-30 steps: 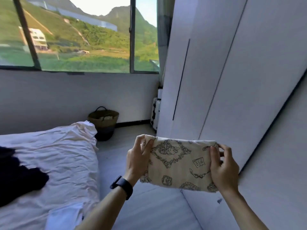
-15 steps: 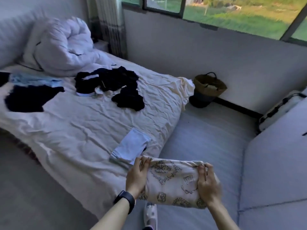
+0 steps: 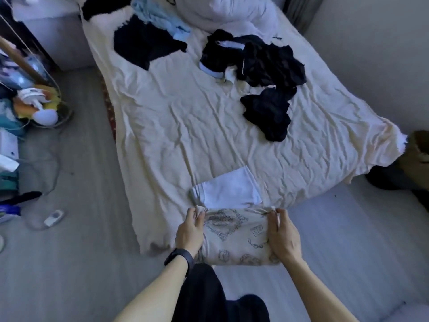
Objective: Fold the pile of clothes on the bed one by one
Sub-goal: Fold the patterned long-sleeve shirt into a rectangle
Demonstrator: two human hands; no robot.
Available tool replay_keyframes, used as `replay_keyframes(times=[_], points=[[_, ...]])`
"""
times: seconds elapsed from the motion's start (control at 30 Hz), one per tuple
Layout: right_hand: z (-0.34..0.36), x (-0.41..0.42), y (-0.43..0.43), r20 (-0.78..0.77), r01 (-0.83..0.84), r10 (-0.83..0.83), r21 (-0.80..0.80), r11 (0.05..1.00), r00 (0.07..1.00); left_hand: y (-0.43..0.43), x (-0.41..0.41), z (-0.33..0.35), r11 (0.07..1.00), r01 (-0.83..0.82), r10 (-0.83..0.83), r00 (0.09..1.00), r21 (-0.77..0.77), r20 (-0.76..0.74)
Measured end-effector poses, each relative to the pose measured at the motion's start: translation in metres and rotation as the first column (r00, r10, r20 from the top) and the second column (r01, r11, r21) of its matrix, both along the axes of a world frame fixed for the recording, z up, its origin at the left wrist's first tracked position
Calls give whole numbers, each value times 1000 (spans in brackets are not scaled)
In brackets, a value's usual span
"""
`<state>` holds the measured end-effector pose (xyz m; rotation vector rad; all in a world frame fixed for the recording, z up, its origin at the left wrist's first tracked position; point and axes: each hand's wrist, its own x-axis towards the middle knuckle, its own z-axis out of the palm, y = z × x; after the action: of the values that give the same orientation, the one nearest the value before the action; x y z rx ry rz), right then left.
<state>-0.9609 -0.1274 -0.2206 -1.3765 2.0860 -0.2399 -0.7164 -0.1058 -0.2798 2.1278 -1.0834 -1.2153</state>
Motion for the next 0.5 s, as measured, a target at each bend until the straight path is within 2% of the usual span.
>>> replay_keyframes(times=[0.23,0.5], points=[[-41,-10,-127,31,-174,173,21,985,984,-76,-20,-32,975,-219,220,974,-23,48],[-150,-8,-230,45,-401,401,-19,916,915,-125,-36,-111,896,-435,444,880,-89,171]])
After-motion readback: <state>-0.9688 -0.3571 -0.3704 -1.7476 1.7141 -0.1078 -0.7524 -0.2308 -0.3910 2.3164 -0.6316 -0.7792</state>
